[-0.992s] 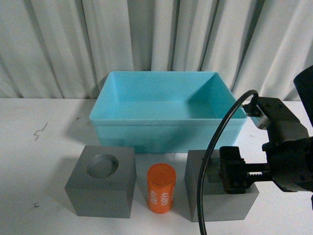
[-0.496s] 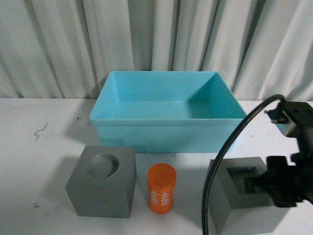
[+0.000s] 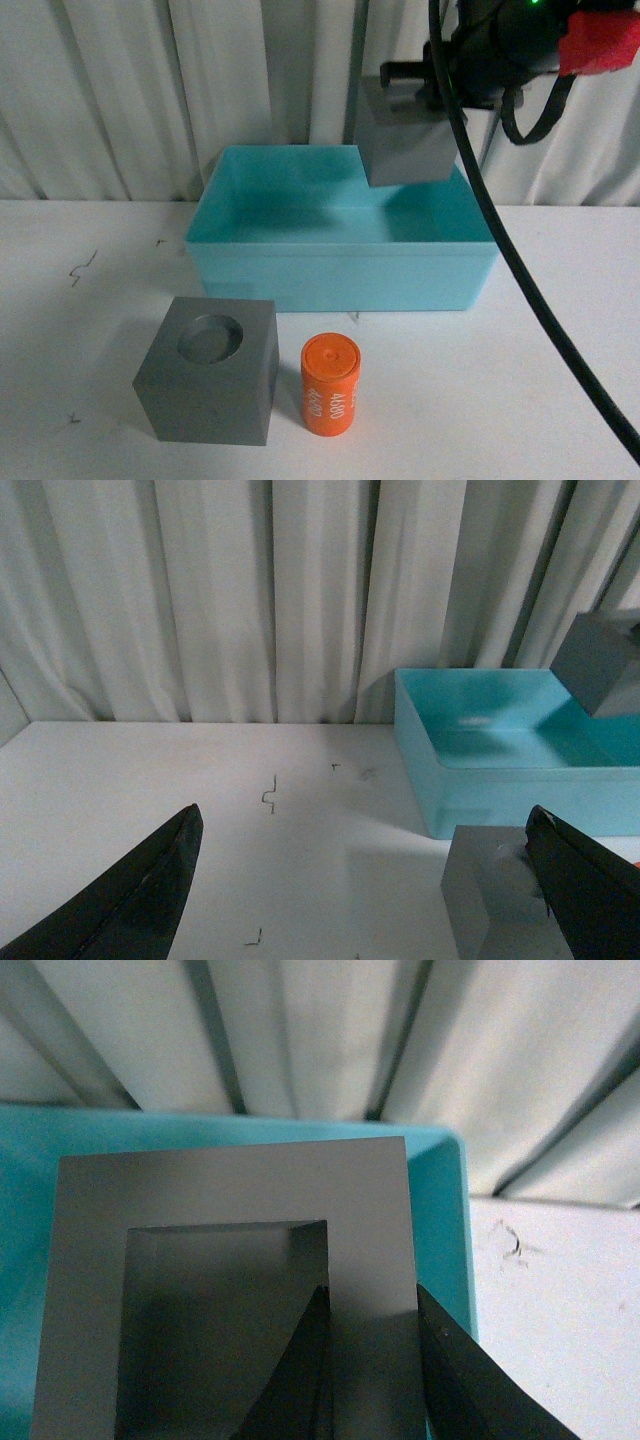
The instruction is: Place gray and orange parts in blue box
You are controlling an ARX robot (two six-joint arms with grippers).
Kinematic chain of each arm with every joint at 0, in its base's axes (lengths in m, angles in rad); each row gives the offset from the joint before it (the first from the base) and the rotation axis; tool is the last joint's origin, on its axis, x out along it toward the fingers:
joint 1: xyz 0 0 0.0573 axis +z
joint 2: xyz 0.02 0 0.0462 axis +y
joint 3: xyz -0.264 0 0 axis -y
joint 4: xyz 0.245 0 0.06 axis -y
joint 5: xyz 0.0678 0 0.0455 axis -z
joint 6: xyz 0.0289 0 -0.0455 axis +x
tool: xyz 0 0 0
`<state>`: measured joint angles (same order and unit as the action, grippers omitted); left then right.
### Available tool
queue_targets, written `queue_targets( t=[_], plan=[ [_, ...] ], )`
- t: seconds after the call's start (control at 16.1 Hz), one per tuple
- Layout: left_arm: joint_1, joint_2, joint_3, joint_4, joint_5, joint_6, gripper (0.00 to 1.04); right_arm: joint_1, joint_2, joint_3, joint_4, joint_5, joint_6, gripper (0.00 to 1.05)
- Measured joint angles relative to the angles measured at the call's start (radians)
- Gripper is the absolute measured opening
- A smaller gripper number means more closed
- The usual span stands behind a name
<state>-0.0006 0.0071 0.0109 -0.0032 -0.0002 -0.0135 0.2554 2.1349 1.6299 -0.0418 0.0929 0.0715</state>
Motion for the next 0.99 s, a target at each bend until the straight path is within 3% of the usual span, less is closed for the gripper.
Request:
queue_targets(
  t=[0.99],
  plan=[
    [0.0,0.0,0.0,0.0,0.0,0.0,0.98,0.006,0.105,0.05,-0.021,0.055,0.041,0.19]
  ],
)
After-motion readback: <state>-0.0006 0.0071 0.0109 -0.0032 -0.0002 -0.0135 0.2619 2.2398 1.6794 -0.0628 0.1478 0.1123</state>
